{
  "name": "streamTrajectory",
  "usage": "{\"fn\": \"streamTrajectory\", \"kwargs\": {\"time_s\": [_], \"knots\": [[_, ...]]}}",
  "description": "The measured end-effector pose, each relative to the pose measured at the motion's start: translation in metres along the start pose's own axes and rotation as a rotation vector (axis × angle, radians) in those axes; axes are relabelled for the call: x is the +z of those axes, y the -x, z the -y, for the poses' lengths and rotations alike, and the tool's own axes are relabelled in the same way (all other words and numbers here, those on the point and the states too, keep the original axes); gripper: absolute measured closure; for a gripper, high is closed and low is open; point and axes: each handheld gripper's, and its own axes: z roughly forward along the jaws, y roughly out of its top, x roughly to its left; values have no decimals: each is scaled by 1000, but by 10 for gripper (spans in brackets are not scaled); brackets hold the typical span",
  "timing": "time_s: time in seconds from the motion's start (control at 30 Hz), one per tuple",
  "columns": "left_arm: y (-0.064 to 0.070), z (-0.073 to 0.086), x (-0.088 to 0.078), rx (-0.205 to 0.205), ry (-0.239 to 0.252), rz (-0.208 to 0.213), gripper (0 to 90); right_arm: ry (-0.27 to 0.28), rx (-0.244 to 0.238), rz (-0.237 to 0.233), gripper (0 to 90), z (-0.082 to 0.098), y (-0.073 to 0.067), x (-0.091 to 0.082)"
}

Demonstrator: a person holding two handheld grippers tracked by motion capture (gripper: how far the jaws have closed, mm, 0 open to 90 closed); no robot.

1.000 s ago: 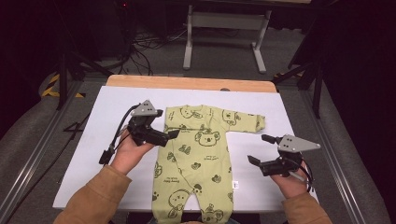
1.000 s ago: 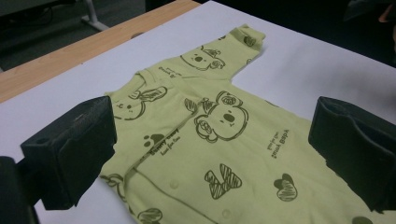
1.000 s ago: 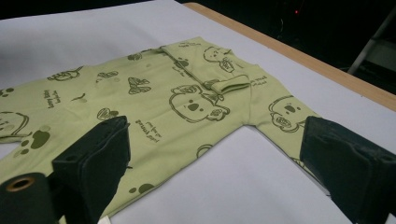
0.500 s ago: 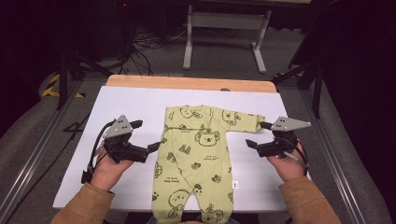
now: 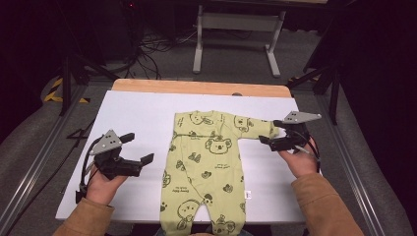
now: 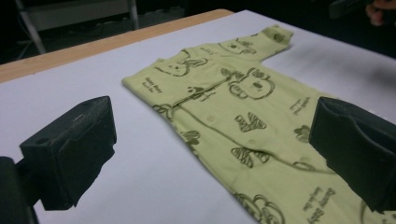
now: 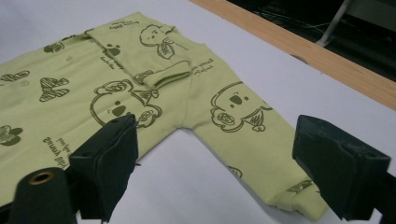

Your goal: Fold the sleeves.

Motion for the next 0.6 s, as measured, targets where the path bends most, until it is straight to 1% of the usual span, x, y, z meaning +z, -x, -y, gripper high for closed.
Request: {"fn": "streamTrajectory", "kwargs": {"time_s": [0.03,0.07,0.1,0.13,0.2,0.27,0.3,0.33,0.37,0.4,0.43,0.6], "knots": [[0,1,1,26,-22,-21,16,-4,-5,5,158,0,1,1],[0,2,1,35,-35,-30,16,-12,-22,23,161,0,3,3],[0,4,2,40,-44,-34,15,-20,-28,31,162,0,3,4],[-1,6,2,39,-38,-28,15,-30,-33,40,167,0,6,7],[-2,8,1,31,-35,-13,14,-41,-27,51,170,1,9,10],[-3,10,1,22,-28,-7,12,-47,-10,61,174,4,15,13],[-4,11,0,10,-17,-2,12,-51,6,63,175,5,19,14],[-4,11,0,5,-13,-1,12,-55,33,64,176,7,24,17],[-6,12,-1,-6,-8,3,12,-57,41,64,176,8,26,17],[-6,13,-1,-10,-7,4,12,-63,62,59,176,10,31,20],[-6,13,-1,-14,-8,6,12,-67,69,55,176,11,33,21],[-4,13,-1,13,-3,12,12,-123,82,57,166,14,43,31]]}}
